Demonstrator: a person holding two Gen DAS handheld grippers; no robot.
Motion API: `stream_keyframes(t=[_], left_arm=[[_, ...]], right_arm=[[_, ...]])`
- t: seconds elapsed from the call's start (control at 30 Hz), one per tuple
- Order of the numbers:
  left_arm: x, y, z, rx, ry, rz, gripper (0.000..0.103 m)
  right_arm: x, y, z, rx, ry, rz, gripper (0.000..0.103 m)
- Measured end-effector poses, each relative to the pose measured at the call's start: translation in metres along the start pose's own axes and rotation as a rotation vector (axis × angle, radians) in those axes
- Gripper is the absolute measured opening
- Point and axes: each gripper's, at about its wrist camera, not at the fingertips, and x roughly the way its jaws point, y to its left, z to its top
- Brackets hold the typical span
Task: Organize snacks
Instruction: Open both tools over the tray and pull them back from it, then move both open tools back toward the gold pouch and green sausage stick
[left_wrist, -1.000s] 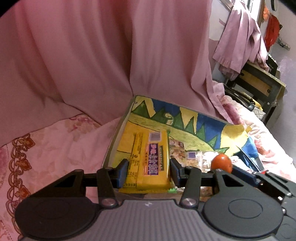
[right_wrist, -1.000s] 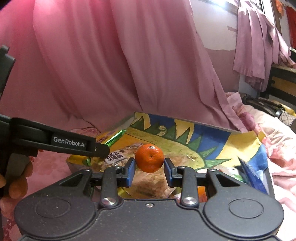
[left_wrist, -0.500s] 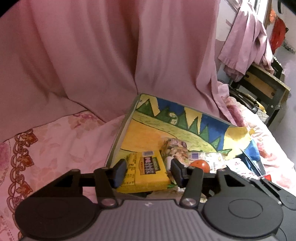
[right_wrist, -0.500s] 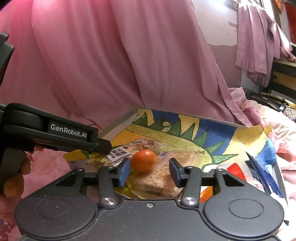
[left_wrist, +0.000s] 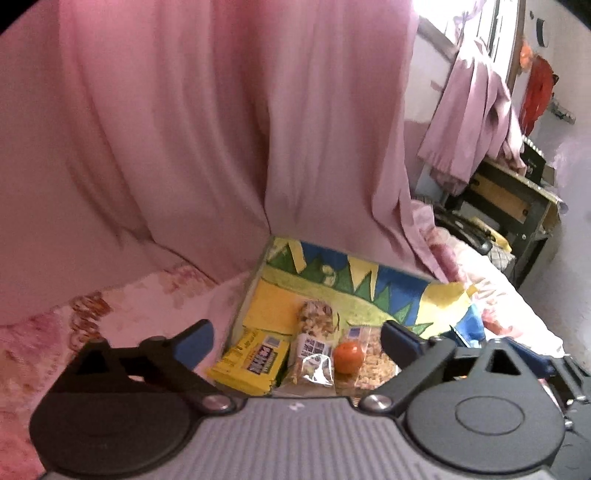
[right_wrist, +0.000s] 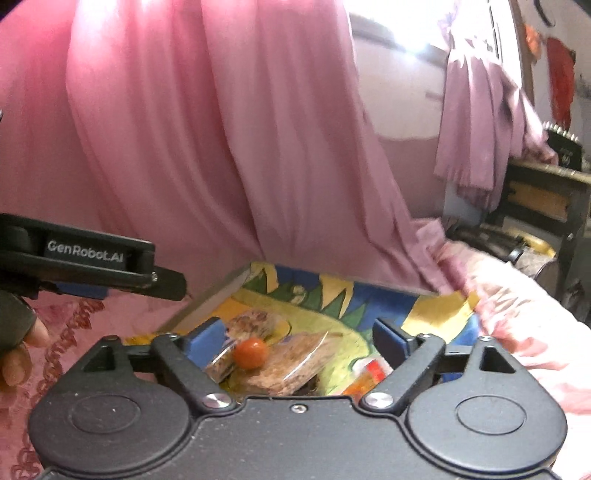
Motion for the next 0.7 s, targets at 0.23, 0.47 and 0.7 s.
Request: stream_keyframes(t=[0.23,0.47,0.7], left_arm=[[-0.057,-0.012,-0.003,0.007,-0.106,0.027,0.102],[-0.108,-0.02,-0.029,0.059,-0.193,0.052,0.103],[-0.148,-0.019,-0.055,0.036,-0.19,0.06,0.103]], right_arm=[[-0.061,-0.006,0.011,0.012,-0.081,-0.011,0.102],[-0.118,-0.012,0.008,0.022,-0.104,-0.009,0.102],[-0.167,-0.016,-0.008,0.017,-0.089,-0.006,0.102]])
